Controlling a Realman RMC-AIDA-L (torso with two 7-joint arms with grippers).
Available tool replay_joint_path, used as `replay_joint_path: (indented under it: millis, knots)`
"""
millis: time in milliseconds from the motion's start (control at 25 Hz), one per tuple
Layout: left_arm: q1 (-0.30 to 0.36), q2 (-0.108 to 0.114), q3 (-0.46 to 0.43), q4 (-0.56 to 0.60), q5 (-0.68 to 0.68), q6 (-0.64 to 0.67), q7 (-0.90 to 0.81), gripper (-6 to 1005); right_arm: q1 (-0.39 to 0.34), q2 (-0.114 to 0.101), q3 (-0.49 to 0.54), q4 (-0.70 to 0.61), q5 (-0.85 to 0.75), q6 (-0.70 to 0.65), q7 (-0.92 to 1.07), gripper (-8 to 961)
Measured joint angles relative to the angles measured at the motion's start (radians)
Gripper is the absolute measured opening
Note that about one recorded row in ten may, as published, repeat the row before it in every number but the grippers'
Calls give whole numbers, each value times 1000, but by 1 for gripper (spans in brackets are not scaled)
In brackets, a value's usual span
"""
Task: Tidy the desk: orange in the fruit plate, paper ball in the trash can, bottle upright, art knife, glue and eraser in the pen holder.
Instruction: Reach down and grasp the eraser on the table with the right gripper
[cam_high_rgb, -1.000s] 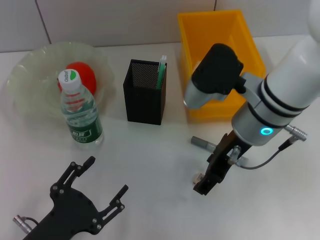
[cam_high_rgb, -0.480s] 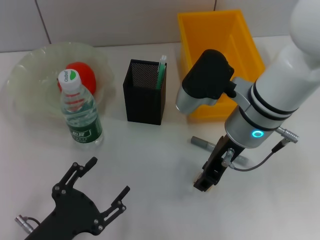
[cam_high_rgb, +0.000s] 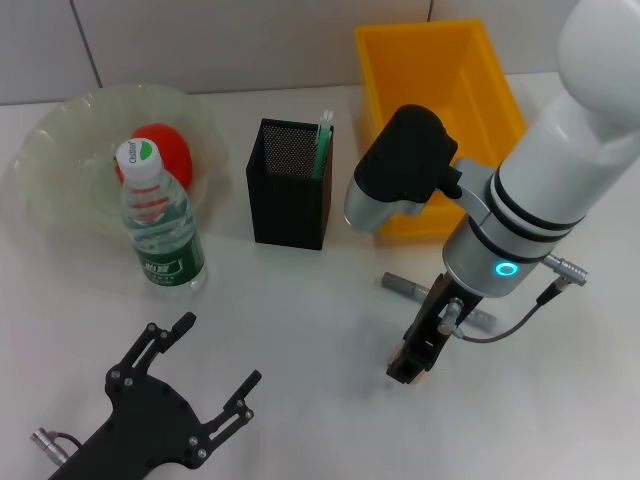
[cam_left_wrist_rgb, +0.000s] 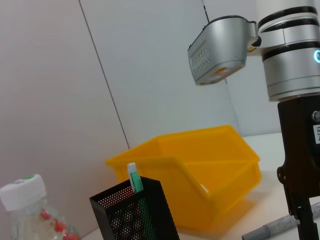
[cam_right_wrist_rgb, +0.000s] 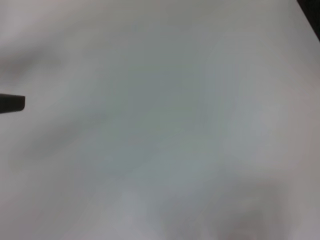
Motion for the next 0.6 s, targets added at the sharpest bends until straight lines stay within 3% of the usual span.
replay_joint_path:
  millis: [440,600]
  knots:
    - [-2,0,0,0,0,1,-1,833,2,-2,-6,17,0,1,-2,380]
    - [-2,1,0,0,0,1,-1,834,4,-1,-6,20,0,1,-1,309]
